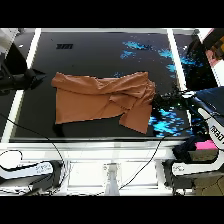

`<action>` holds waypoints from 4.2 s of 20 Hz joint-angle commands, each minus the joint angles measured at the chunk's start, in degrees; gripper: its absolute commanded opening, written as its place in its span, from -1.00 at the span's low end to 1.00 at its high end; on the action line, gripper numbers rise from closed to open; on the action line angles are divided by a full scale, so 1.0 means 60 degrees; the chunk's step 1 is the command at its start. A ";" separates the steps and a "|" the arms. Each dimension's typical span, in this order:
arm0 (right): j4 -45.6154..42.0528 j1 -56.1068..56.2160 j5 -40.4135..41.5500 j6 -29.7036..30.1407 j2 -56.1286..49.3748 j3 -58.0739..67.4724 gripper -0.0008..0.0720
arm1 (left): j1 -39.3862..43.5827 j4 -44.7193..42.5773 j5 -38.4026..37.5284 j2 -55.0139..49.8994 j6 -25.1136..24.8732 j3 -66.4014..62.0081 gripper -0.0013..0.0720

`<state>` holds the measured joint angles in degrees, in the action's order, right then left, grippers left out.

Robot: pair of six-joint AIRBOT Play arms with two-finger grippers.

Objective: Fold the clothes and pants, and hang the long-sleeved shirts on hangers.

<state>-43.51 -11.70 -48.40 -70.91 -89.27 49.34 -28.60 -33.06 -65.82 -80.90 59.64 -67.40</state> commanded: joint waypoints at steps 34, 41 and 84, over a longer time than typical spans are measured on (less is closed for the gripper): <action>0.0025 0.0011 -0.0437 0.0015 0.0004 0.0011 -0.94 | -0.0761 -0.2699 0.0004 -0.0495 -0.2630 0.4430 0.27; 0.0025 0.0011 -0.0510 0.0011 0.0011 0.0011 -0.94 | 0.0521 -0.2699 0.0084 -0.0608 -0.3512 0.4426 0.13; 0.1104 -0.0007 -0.0470 0.1395 0.9551 0.5497 -0.94 | 0.0357 0.1013 0.4065 0.7898 -0.3690 -0.1410 -0.91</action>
<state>-36.07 -11.70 -51.18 -62.15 -28.82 81.97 -26.46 -26.37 -37.39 -31.14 36.62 -75.90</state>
